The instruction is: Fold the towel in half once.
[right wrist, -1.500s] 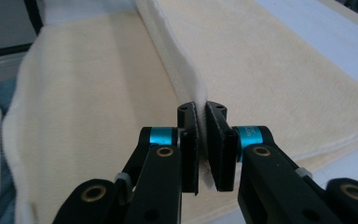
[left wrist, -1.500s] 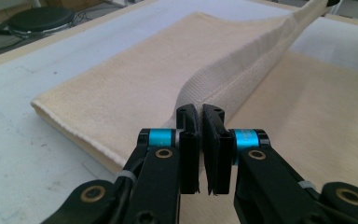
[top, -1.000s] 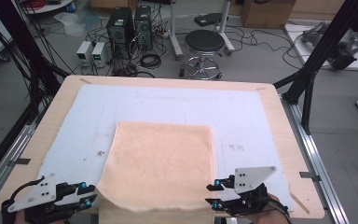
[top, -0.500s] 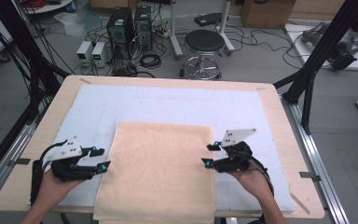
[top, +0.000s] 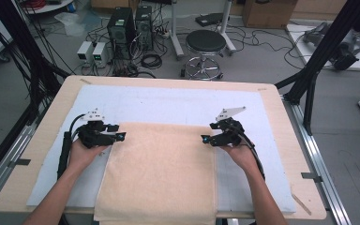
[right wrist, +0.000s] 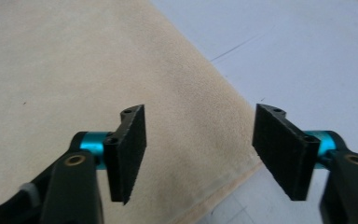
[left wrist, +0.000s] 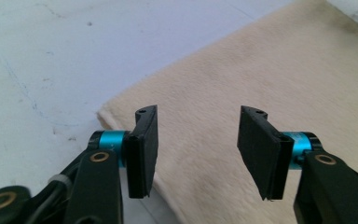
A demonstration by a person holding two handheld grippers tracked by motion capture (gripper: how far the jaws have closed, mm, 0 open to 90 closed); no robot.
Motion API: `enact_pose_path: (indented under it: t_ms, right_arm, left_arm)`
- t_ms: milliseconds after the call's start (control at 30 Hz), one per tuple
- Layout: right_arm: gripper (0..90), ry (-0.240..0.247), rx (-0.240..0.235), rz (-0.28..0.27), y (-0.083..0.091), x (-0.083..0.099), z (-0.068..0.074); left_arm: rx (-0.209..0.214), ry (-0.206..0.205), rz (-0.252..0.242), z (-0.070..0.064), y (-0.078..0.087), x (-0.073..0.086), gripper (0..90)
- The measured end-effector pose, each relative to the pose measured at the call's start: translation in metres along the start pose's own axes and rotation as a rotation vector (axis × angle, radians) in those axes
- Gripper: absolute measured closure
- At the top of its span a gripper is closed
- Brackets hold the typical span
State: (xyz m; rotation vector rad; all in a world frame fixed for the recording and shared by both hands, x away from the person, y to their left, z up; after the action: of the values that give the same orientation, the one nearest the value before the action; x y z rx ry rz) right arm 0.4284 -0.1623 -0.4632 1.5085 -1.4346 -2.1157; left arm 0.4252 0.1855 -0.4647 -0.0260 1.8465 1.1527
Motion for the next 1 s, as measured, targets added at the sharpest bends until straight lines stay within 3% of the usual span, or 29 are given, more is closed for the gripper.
enact_pose_path:
  t_ms: [133, 167, 267, 400, 433, 500, 533, 567, 600, 633, 733, 833, 1000]
  right_arm:
    - [33.6, -0.011, 0.011, 0.018, -0.010, 0.000, -0.013]
    - [33.7, -0.019, 0.013, 0.028, -0.013, 0.002, -0.015]
    - [33.7, -0.055, -0.006, 0.046, -0.020, 0.009, -0.023]
    - [35.7, -0.074, -0.042, 0.053, -0.028, 0.014, -0.026]
    - [38.8, -0.079, -0.049, 0.055, -0.030, 0.014, -0.026]
    - [48.5, -0.078, -0.070, 0.078, -0.034, 0.016, -0.025]
    - [56.8, -0.081, -0.067, 0.078, -0.034, 0.016, -0.026]
    - [70.0, -0.084, -0.095, 0.074, -0.033, 0.015, -0.025]
    - [80.1, -0.082, -0.117, 0.073, -0.033, 0.014, -0.024]
    - [83.9, -0.075, -0.123, 0.076, -0.033, 0.013, -0.022]
    - [86.0, -0.028, -0.077, 0.107, -0.032, 0.003, -0.025]
    - [86.2, -0.059, -0.021, 0.071, -0.021, -0.020, -0.040]
    - [86.3, -0.069, 0.049, 0.038, -0.008, -0.063, -0.067]
  left_arm:
    - [-0.059, 0.032, 0.024, 0.021, -0.010, -0.005, 45.0]
    - [-0.060, 0.050, 0.006, 0.025, -0.012, -0.007, 45.3]
    - [-0.063, 0.074, 0.026, 0.033, -0.021, -0.007, 44.4]
    - [-0.029, 0.091, 0.081, 0.036, -0.033, -0.001, 39.9]
    - [-0.014, 0.089, 0.092, 0.033, -0.038, 0.001, 40.8]
    - [-0.039, 0.060, 0.109, 0.033, -0.041, 0.003, 46.0]
    - [-0.025, 0.050, 0.105, 0.031, -0.041, 0.002, 52.2]
    - [-0.002, 0.045, 0.101, 0.029, -0.041, 0.001, 65.7]
    - [-0.012, 0.041, 0.102, 0.029, -0.041, 0.001, 73.4]
    - [-0.016, 0.032, 0.105, 0.029, -0.041, -0.001, 76.8]
    - [-0.062, 0.063, 0.069, 0.036, -0.038, -0.008, 81.3]
    - [-0.087, 0.120, 0.031, 0.049, -0.031, -0.024, 81.9]
    - [-0.137, 0.130, -0.014, 0.066, -0.017, -0.067, 81.9]
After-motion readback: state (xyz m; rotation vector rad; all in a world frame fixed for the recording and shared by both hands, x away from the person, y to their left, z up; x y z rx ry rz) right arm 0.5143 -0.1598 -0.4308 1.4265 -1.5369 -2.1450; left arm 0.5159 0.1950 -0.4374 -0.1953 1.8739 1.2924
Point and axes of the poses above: each handheld gripper's, and its own axes: y roughly backward along the jaws, x roughly out of its underside, z roughly to its left, the point moved 9 cm from there along -y, roughly forward along the jaws, and after that the axes turned 9 degrees about z, right-handed, at the moved point
